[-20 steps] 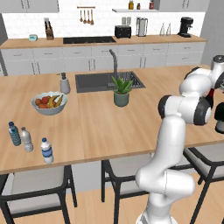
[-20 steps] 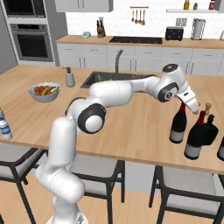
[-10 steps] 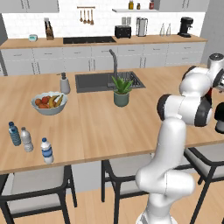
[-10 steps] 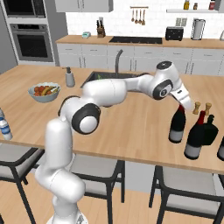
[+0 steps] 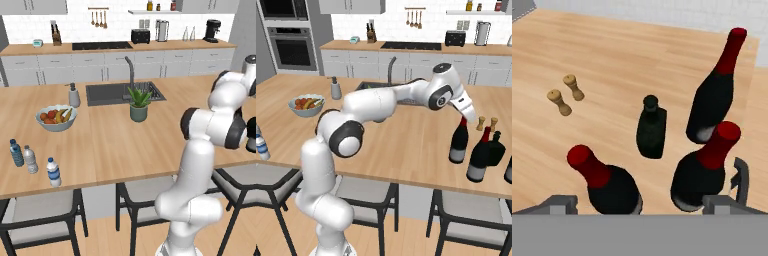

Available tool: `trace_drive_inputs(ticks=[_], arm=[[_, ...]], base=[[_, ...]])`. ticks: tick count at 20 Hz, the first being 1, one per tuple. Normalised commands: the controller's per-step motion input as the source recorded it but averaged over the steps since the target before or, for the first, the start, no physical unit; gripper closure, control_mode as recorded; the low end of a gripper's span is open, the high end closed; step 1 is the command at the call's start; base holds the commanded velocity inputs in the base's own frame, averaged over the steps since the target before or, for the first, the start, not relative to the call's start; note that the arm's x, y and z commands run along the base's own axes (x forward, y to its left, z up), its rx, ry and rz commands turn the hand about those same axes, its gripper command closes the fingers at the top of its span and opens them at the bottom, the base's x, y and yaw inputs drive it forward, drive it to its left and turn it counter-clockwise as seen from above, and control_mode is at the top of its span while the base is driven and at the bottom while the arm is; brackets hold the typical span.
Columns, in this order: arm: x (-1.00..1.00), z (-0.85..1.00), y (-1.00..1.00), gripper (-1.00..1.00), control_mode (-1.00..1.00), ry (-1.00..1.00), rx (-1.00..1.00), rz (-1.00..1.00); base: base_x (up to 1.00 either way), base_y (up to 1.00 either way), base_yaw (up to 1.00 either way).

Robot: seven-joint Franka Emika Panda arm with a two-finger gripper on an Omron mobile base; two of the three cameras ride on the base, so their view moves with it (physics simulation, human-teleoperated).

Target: Move the plastic bottles in the middle to the plastics group, and the glass bottles in the middle to the glass group.

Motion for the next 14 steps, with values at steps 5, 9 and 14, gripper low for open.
trace_drive_inputs(ticks=[5, 9, 14], arm=[[-0.57, 0.66, 0.60, -1.00, -1.00, 0.03, 0.00, 0.10], [-0.68, 0.43, 0.94, -1.00, -1.00, 0.12, -0.03, 0.25], [-0.89, 0.09, 1.00, -1.00, -1.00, 0.15, -0.01, 0.31]], base=[[0.00, 0.00, 0.00], [0.00, 0.00, 0.00], [0.00, 0.00, 0.00]])
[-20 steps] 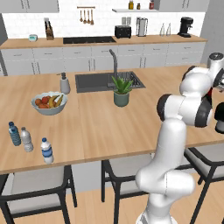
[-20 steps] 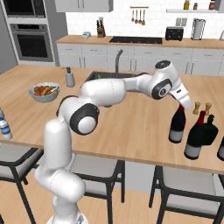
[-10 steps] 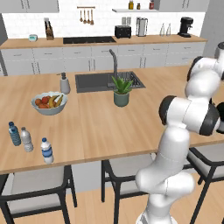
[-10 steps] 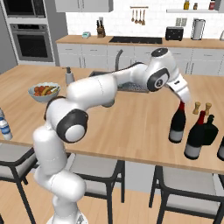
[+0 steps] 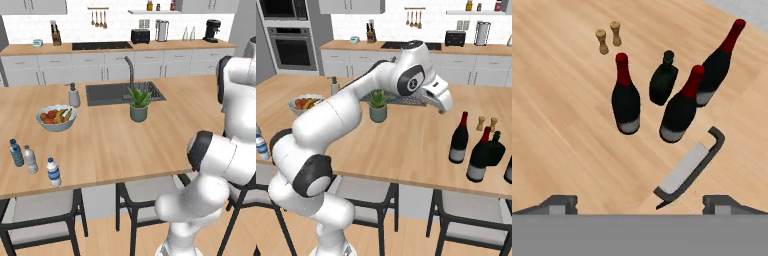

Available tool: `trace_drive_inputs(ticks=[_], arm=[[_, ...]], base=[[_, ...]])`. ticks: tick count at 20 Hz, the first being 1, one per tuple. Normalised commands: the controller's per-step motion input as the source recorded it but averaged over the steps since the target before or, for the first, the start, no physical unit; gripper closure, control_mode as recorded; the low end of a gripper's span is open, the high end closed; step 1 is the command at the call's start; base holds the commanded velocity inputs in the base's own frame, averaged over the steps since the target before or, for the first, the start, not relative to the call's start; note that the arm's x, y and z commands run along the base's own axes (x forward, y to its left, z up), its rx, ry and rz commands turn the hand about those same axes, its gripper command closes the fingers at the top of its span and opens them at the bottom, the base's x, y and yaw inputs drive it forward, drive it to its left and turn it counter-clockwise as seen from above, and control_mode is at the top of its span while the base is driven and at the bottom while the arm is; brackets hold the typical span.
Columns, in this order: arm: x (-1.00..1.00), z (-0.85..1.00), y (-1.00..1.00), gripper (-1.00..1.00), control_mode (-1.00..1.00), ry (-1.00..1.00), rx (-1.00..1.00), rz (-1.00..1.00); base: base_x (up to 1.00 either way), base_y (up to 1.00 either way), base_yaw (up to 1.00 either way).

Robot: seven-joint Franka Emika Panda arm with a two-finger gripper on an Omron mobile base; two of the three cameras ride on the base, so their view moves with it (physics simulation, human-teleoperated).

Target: Move the plastic bottles in the middle to the plastics group, and the glass bottles in the middle to the glass group.

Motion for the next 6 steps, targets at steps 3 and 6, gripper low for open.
trace_drive_inputs(ticks=[3, 6], arm=[[-0.88, 0.00, 1.00, -1.00, -1.00, 0.12, 0.00, 0.33], [-0.67, 0.01, 1.00, -1.00, -1.00, 0.14, 0.00, 0.34]], base=[[0.00, 0.00, 0.00], [0.00, 0.00, 0.00]])
